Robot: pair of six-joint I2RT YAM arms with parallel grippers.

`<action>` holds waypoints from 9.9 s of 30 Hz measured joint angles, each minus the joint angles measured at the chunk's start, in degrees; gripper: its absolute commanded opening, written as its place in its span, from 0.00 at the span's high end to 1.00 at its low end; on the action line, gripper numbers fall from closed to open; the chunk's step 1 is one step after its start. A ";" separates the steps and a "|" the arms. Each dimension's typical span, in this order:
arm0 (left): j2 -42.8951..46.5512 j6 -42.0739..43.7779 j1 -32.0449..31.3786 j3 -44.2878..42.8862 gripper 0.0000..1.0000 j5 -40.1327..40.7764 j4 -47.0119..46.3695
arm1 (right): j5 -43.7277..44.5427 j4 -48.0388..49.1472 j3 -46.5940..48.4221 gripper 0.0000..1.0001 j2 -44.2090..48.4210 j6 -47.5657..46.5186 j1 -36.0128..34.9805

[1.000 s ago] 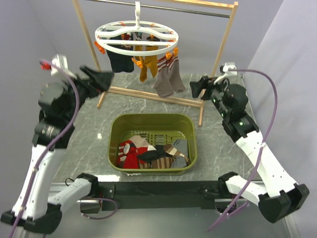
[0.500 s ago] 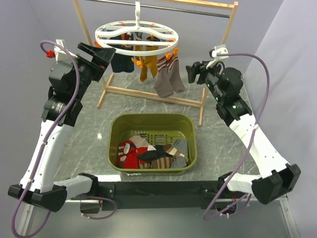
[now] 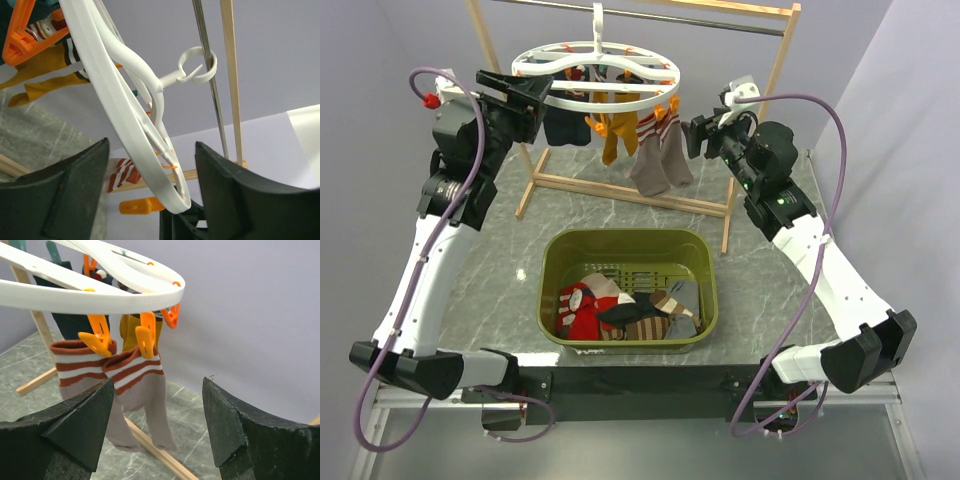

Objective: Clip the socks to the hanger
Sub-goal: Adjust the hanger on the clothesline.

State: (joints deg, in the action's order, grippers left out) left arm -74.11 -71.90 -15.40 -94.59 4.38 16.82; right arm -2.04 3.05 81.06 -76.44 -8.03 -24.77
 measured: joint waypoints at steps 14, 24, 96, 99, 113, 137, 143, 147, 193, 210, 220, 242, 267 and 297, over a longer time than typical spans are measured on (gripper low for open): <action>-5.68 -3.28 8.55 -5.51 0.75 -2.38 1.42 | 2.23 -0.39 1.99 0.22 -0.31 -0.13 -2.23; -8.55 -4.15 13.44 -5.51 0.75 -7.15 -0.31 | -0.13 -1.38 6.86 0.18 -2.19 2.03 -2.99; -13.81 13.70 18.71 -10.84 0.17 -10.88 5.97 | 4.98 -16.96 32.81 0.73 -23.87 45.94 -6.64; -9.92 14.71 18.86 -9.57 0.14 -10.03 7.17 | 5.03 -16.96 32.81 0.73 -23.87 45.83 -7.48; -3.54 13.40 12.83 -6.95 0.06 -11.96 6.88 | 6.21 -16.81 33.81 0.72 -24.00 43.30 -13.18; -3.19 4.70 3.67 0.74 0.50 1.18 2.69 | 8.70 -16.37 38.01 0.67 -25.66 38.77 -19.52; -4.55 4.59 5.68 -1.66 0.57 2.29 3.26 | 12.31 -17.79 37.64 0.56 -24.81 34.80 -19.74; -4.57 3.78 10.45 -1.66 0.57 1.18 2.69 | 17.40 -18.10 34.58 0.52 -21.14 31.10 -19.69; -39.12 5.38 23.56 -32.87 0.50 -18.12 0.17 | 9.18 -14.32 30.38 0.44 -19.47 29.03 -8.22; -37.29 12.68 24.15 -30.29 0.05 -20.98 0.83 | 5.53 -13.05 30.49 0.41 -20.70 29.92 -8.74; -10.93 22.05 30.27 -10.25 0.01 -17.97 4.35 | 6.05 -13.97 32.89 0.35 -21.40 29.07 -8.83; 22.88 40.87 2.62 29.31 0.07 -24.76 -6.14 | -2.49 -15.65 22.27 0.34 -13.46 21.57 -9.25; 5.53 36.02 -9.81 20.35 0.23 7.48 -13.86 | 1.79 -12.59 13.46 0.35 -9.22 22.93 -10.36; 0.96 39.82 -2.84 16.65 0.21 -8.48 -14.32 | -12.57 -6.40 13.33 0.36 -12.22 14.32 -12.35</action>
State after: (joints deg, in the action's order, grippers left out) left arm -73.14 -32.08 -18.24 -77.93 -4.10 2.50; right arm -14.61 -3.36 94.39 -88.66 6.28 -37.12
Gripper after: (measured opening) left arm 0.793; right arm 0.643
